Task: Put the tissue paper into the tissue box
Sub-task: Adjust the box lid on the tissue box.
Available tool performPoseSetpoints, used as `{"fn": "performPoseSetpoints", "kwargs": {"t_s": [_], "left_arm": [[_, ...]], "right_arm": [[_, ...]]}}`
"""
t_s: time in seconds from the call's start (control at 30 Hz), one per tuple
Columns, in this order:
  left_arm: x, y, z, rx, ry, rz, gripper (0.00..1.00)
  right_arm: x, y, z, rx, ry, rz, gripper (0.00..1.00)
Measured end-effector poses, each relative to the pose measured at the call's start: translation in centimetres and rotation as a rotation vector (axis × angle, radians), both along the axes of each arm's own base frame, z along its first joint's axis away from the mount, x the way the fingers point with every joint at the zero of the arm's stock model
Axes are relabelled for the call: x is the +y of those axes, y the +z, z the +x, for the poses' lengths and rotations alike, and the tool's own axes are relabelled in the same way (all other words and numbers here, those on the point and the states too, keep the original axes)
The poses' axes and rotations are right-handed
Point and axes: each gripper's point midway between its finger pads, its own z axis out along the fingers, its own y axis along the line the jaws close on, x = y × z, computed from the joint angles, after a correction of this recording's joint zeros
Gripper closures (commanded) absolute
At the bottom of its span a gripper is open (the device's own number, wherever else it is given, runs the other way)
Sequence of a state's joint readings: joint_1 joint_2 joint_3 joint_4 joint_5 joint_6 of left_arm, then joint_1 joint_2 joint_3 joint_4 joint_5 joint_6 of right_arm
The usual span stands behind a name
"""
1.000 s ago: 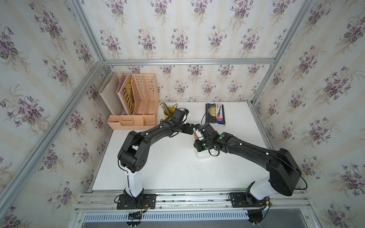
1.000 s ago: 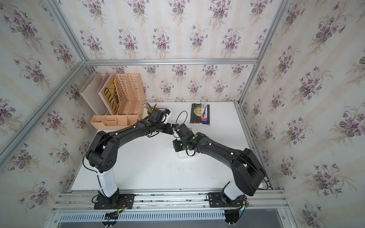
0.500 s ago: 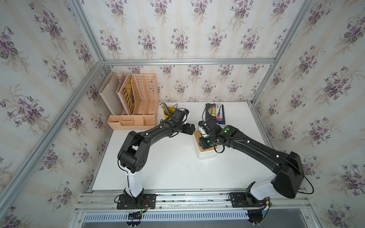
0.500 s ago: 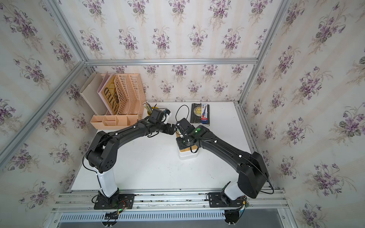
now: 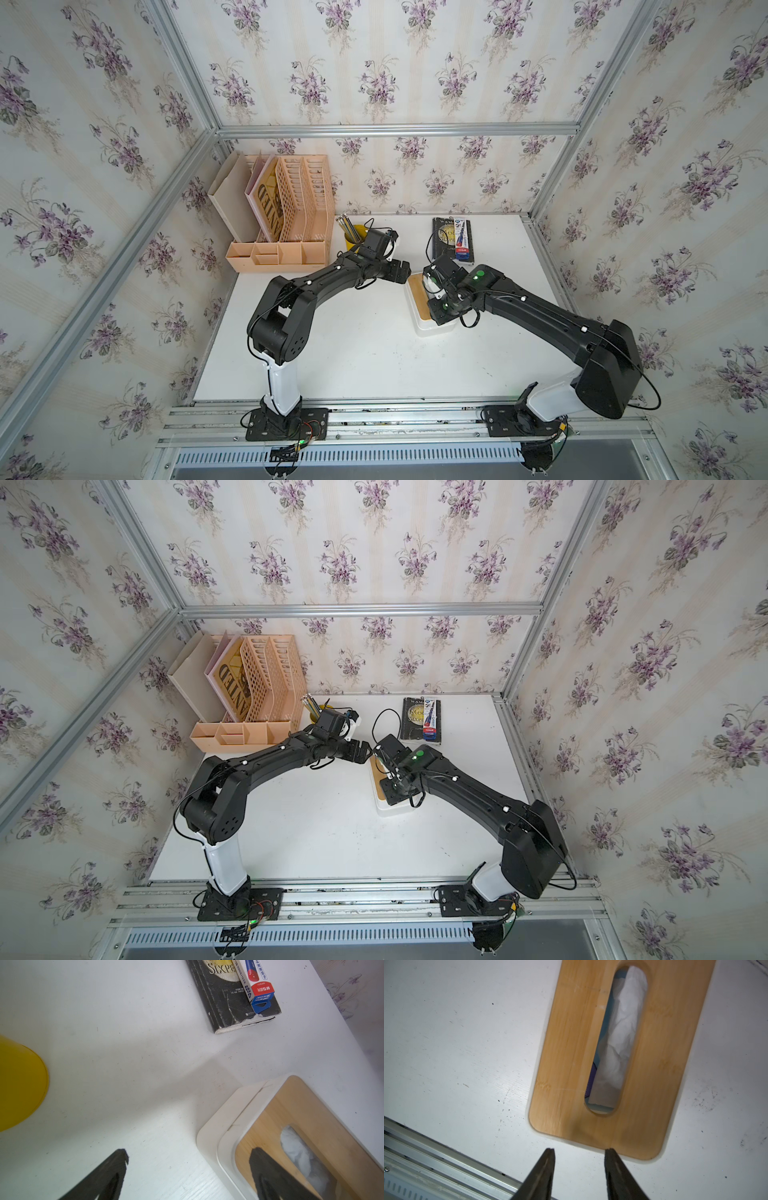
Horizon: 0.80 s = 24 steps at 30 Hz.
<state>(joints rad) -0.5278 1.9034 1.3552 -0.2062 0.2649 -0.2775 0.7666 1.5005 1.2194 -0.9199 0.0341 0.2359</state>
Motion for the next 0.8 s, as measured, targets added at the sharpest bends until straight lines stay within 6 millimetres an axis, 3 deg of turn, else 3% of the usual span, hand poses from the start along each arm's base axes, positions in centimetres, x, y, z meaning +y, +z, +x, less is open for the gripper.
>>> {"fn": "performPoseSetpoints", "kwargs": {"t_s": [0.2,0.67,0.8], "left_arm": [[0.0,0.0,0.0,-0.001,0.000,0.000,0.04],[0.0,0.0,0.0,-0.003,-0.004,0.003,0.04],[0.0,0.0,0.0,-0.004,-0.006,0.003,0.04]], "right_arm": [[-0.1,-1.4,-0.1,0.023,0.008,-0.023,0.59],[0.3,-2.4,-0.1,0.047,0.024,-0.013,0.63],[-0.2,-4.9,-1.4,0.126,0.032,-0.047,0.63]]}}
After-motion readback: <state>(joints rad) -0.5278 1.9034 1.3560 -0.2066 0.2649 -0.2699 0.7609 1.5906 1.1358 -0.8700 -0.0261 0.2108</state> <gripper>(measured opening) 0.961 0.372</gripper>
